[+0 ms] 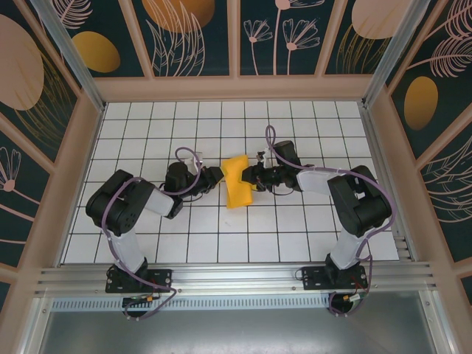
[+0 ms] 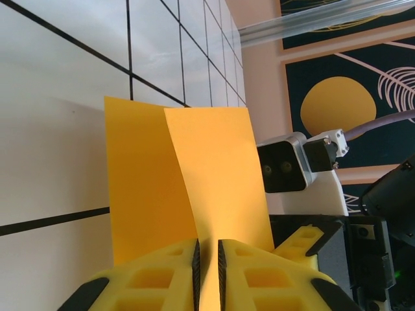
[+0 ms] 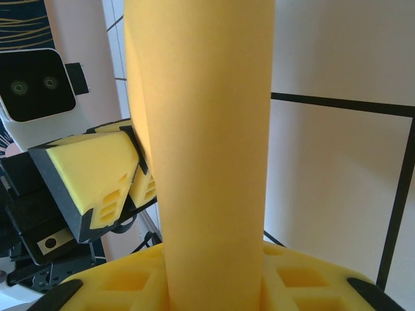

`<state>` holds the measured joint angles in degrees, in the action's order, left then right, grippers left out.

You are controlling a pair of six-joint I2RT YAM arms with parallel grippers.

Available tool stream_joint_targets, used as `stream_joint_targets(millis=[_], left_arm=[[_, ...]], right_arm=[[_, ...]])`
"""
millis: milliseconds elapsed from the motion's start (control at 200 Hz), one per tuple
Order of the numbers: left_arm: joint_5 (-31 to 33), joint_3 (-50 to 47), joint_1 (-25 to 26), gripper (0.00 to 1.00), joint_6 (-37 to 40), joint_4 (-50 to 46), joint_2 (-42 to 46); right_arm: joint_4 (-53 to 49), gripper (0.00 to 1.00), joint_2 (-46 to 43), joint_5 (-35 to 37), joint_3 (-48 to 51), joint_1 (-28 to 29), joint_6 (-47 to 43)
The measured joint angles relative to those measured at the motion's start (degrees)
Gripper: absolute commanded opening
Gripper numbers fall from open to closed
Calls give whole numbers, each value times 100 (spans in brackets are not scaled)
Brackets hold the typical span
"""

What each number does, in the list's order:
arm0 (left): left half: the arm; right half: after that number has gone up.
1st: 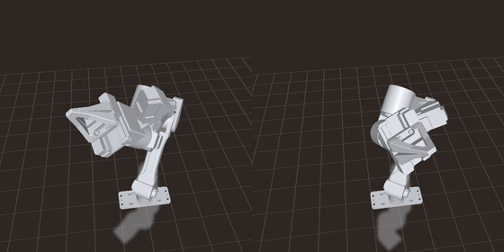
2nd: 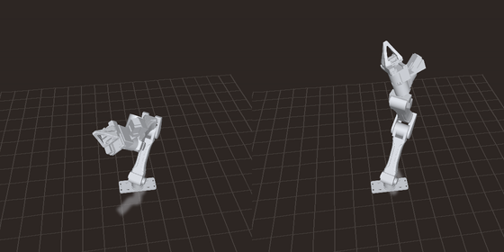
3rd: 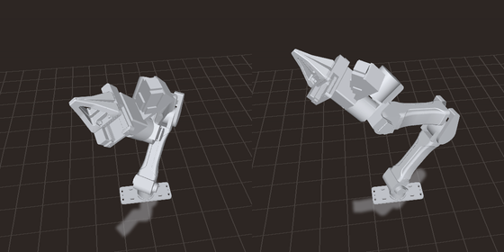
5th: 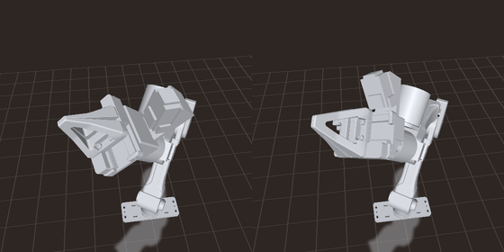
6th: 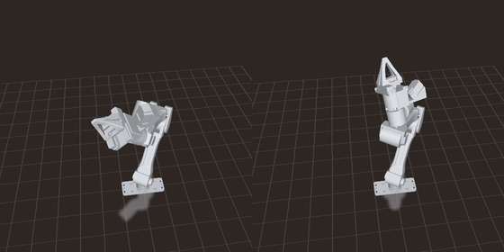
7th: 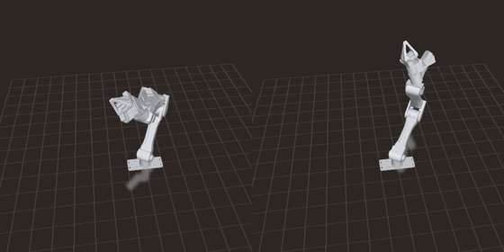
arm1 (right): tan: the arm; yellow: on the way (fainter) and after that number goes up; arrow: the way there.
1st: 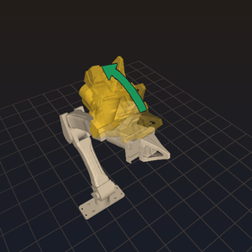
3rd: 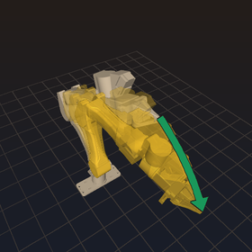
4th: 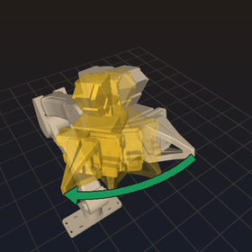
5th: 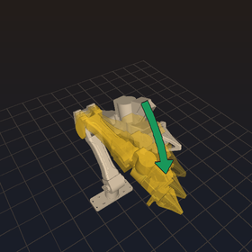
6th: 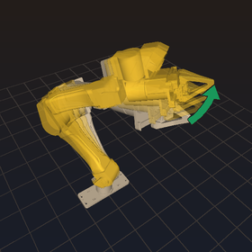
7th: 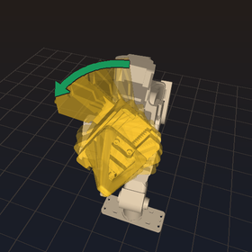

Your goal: Fold a paper plane with a square sheet of paper (pick it up from the middle)

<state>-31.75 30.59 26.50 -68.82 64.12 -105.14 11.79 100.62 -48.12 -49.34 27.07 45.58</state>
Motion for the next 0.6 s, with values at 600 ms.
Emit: stream_joint_targets(millis=[600], left_arm=[[114, 702, 31, 0, 1154, -1606, -59]], right_arm=[[-1115, 58, 68, 680, -149, -55, -752]])
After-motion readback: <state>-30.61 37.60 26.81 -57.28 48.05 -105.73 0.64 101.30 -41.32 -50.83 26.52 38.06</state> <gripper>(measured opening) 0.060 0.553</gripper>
